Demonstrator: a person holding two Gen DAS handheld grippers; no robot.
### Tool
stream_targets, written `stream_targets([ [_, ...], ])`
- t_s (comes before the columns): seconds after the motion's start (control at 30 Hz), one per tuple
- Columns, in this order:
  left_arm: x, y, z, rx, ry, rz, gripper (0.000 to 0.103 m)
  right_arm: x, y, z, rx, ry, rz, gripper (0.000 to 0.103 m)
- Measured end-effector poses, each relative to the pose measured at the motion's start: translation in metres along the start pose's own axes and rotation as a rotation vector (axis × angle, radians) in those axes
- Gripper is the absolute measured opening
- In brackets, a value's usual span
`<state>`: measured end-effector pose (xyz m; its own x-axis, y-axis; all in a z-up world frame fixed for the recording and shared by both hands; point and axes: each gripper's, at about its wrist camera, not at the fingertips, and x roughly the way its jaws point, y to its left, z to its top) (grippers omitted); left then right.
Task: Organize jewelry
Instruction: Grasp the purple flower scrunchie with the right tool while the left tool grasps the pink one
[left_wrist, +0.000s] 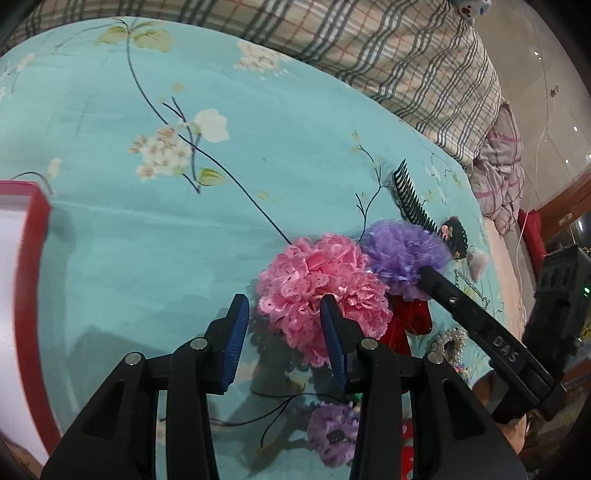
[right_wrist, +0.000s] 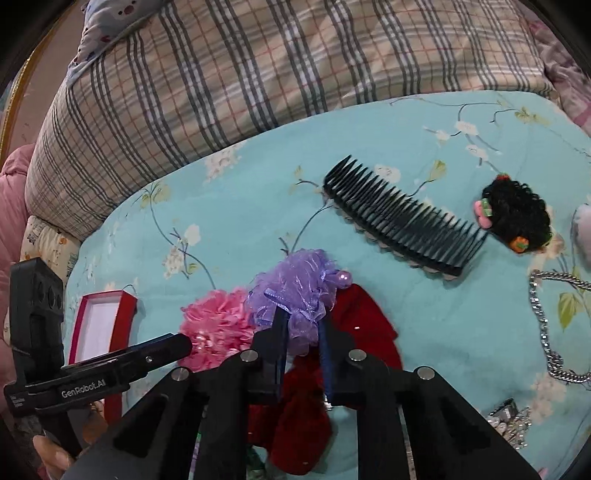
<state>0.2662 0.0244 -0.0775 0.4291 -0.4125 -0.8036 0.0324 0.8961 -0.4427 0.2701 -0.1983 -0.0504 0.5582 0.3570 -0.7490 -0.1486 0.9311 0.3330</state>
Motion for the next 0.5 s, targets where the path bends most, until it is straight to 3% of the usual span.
stream_targets([
  [0.1,0.01,-0.003,0.002,0.012,0.007,-0.005,0.037,-0.011,-0.006,-0.001,0.009,-0.03,-0.007,0.01],
  [0.13,0.012,-0.004,0.002,0.019,0.006,-0.004,0.031,-0.015,-0.007,-0.001,0.013,-0.039,-0.008,0.01],
  [0.17,0.015,-0.007,0.002,0.03,0.006,-0.008,0.011,-0.018,-0.008,0.0,0.016,-0.046,-0.009,0.01],
  [0.2,0.017,-0.009,0.003,0.039,0.01,-0.01,0.006,-0.02,-0.008,0.001,0.018,-0.051,-0.008,0.01],
  [0.5,-0.023,-0.012,-0.007,0.084,-0.086,0.021,0.005,-0.044,0.003,0.0,0.0,-0.093,-0.002,0.009],
])
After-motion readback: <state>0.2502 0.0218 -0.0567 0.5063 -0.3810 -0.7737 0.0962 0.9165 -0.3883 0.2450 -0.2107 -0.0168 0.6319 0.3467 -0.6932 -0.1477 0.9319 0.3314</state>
